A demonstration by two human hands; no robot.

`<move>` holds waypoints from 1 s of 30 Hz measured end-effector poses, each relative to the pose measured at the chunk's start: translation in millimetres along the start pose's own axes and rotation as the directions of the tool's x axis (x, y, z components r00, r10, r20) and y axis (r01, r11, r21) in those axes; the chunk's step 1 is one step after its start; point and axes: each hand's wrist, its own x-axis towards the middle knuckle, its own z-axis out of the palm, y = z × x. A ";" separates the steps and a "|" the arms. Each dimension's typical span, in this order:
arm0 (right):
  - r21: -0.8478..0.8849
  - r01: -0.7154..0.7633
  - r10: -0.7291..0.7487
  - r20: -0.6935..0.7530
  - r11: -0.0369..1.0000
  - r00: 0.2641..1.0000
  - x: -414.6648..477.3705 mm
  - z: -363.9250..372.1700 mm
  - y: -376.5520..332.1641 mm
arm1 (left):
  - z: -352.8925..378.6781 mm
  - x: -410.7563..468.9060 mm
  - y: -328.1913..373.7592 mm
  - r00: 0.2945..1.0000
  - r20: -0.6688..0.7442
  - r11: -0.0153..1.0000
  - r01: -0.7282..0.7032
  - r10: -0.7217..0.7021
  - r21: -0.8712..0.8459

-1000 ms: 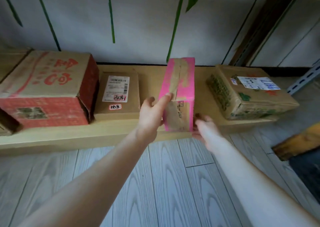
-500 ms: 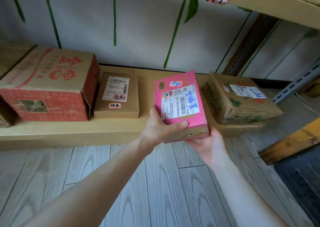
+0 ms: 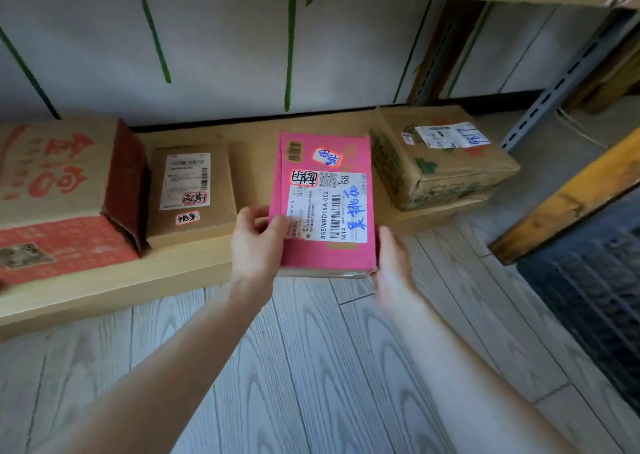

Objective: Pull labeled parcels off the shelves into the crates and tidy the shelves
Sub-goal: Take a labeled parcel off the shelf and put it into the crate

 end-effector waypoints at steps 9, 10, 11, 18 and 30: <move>0.058 -0.253 0.260 -0.217 0.966 0.941 -123.4 -145.1 -123.2 | 106.2 -138.4 111.6 0.961 0.165 0.942 0.167 -0.221 0.292; 0.079 -0.264 0.275 -0.256 0.961 0.927 -141.9 -165.5 -139.3 | 121.7 -160.1 127.2 0.952 0.205 0.934 0.156 -0.229 0.320; 0.105 -0.270 0.289 -0.291 0.957 0.912 -161.4 -186.2 -156.0 | 137.6 -182.7 142.3 0.939 0.245 0.929 0.152 -0.243 0.338; 0.335 -0.245 0.392 -0.504 0.910 0.770 -291.6 -355.9 -257.1 | 251.4 -355.4 220.8 0.728 0.559 0.883 0.138 -0.398 0.449; 0.430 -0.220 0.472 -0.667 0.876 0.576 -450.2 -668.0 -303.6 | 450.3 -672.3 208.0 0.470 0.745 0.845 0.002 -0.474 0.535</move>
